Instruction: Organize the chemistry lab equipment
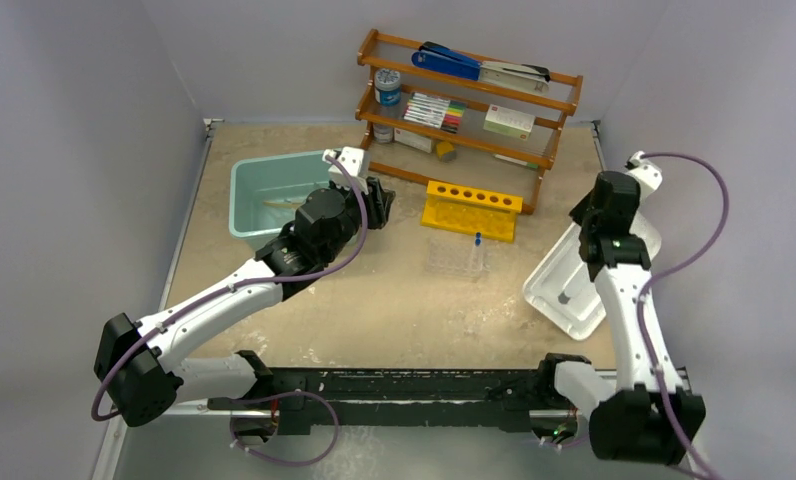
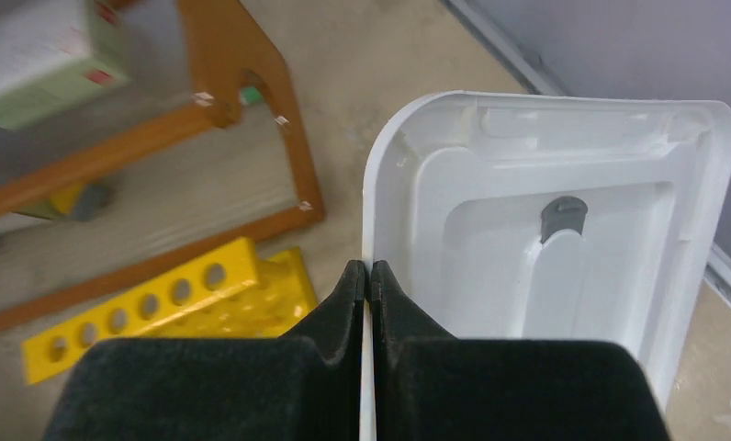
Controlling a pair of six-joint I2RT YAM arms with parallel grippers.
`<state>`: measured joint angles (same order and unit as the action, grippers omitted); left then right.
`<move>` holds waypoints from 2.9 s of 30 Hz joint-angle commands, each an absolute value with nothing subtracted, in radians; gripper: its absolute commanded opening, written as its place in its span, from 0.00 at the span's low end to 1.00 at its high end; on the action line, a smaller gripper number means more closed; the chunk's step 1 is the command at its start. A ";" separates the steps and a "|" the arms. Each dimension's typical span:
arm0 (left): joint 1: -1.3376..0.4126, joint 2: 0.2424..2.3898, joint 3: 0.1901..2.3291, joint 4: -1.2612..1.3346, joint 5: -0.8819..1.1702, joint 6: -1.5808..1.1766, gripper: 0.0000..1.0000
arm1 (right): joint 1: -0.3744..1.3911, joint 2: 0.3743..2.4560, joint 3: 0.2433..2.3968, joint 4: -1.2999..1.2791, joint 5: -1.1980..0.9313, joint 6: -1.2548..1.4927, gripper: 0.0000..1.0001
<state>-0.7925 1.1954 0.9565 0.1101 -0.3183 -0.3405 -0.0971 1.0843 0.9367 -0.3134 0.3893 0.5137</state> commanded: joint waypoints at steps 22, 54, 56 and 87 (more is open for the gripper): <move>-0.546 1.125 0.909 0.272 -0.044 -0.526 0.38 | -0.095 0.945 1.411 -0.157 -0.447 0.342 0.00; -0.223 1.631 1.158 1.582 0.957 -1.295 0.42 | 0.363 1.160 1.398 0.854 -1.153 0.868 0.00; -0.210 1.677 1.184 1.717 0.986 -1.408 0.42 | 0.400 1.180 1.416 0.896 -1.153 0.889 0.00; -0.209 1.533 1.116 1.703 1.083 -1.222 0.59 | 0.445 1.212 1.452 1.003 -1.168 0.982 0.00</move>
<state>-0.2169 1.5063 1.0512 1.5223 1.0641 -1.2480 0.4397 1.2602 1.3918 0.9600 -1.1748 0.9924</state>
